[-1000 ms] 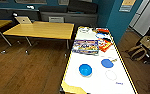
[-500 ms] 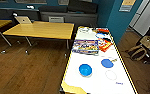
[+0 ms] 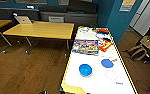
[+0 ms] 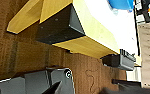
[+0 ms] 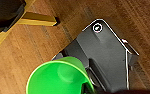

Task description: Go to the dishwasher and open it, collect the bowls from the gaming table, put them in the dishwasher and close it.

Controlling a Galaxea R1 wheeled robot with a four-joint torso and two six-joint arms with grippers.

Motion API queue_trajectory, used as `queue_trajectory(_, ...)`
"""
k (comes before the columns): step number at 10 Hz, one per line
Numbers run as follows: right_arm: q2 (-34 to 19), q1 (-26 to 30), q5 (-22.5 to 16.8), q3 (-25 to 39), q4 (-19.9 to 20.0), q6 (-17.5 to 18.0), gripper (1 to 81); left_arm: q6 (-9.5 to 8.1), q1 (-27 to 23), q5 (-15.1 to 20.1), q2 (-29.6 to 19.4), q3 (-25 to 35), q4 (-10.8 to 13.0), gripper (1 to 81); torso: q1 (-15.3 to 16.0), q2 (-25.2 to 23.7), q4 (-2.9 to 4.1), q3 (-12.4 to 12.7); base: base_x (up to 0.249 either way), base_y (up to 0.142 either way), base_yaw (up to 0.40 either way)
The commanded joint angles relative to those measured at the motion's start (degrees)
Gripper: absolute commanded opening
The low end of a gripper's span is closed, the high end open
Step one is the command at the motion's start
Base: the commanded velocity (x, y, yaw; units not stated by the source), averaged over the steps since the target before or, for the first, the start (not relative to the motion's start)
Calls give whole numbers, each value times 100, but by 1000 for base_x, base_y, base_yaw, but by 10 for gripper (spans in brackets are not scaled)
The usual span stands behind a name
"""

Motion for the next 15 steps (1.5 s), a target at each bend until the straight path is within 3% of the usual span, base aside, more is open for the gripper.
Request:
queue_trajectory(1,-195,206,-269,-15,-117,-6,10,-24,-818,341,-228,224,-409,811,0,0,0,0,0,0,0)
queue_trajectory(3,-177,232,-269,-25,-117,3,10,-217,-914,43,-307,224,-436,811,2,0,0,0,0,0,0)
queue_trajectory(5,-159,232,-278,-25,-117,3,10,-437,-1187,-28,-386,110,-435,811,2,0,0,0,0,0,0)
queue_trajectory(9,-133,241,-278,-33,-117,3,10,-578,-1565,-125,-563,-128,-435,811,2,0,0,-2,0,0,0)
queue_trajectory(10,-124,250,-278,-33,-117,-6,10,-605,-1565,-476,-510,-207,-444,811,2,0,0,-2,0,0,0)
queue_trajectory(11,-124,250,-278,-42,-117,3,10,-797,-1617,-547,-423,-276,-444,811,2,0,0,-2,0,0,0)
queue_trajectory(14,-115,285,-278,-51,-117,3,10,-886,-1881,-459,-79,-497,-453,811,4,0,0,-2,0,0,0)
queue_trajectory(15,-115,293,-278,-42,-117,3,10,-895,-2030,-258,25,-515,-453,811,4,0,0,-2,0,0,0)
